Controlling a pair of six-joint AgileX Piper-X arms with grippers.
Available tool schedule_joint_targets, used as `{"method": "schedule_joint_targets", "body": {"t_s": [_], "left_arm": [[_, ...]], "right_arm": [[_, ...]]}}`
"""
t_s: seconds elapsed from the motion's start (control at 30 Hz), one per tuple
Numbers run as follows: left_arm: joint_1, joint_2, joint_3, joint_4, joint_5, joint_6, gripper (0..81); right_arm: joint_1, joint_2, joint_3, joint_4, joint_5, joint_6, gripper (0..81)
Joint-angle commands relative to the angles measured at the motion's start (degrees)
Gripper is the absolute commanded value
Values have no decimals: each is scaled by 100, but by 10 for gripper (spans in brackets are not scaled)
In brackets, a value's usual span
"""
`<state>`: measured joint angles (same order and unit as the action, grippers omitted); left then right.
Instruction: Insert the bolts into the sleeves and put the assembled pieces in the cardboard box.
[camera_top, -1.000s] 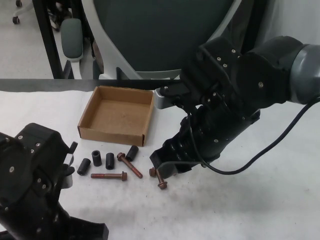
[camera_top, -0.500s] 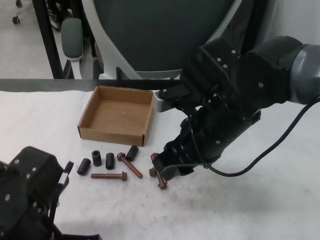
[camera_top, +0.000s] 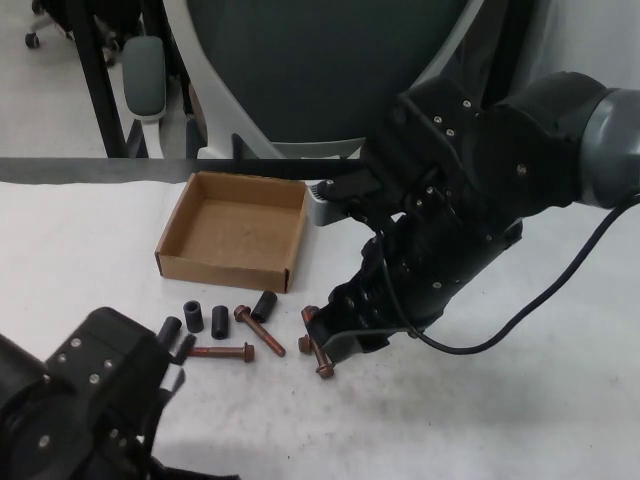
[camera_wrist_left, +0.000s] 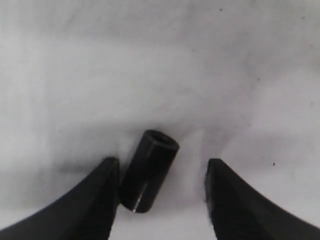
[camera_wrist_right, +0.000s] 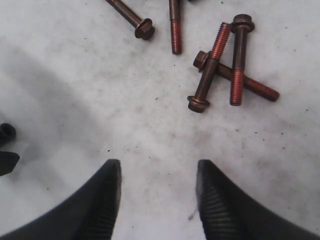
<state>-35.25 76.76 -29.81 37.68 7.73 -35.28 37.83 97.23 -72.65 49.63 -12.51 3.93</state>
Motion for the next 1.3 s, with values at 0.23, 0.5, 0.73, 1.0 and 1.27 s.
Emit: {"method": "schedule_joint_targets", "body": {"t_s": [0.23, 0.5, 0.73, 1.0, 1.27], "left_arm": [[-169, 25, 25, 266, -641, 1039, 495], [-199, 25, 25, 315, -871, 1439, 365], [-199, 25, 25, -8, -941, 1481, 283], [-199, 25, 25, -260, -941, 1481, 183], [-199, 25, 25, -191, -588, 1566, 8]], "right_arm": [[-18, -23, -55, 71, -23, -51, 447], [-18, -23, -55, 79, -23, -51, 447], [-18, -23, -55, 118, -23, -51, 447], [-18, -23, -55, 120, -23, -51, 447], [-18, -23, -55, 28, 200, -51, 447]]}}
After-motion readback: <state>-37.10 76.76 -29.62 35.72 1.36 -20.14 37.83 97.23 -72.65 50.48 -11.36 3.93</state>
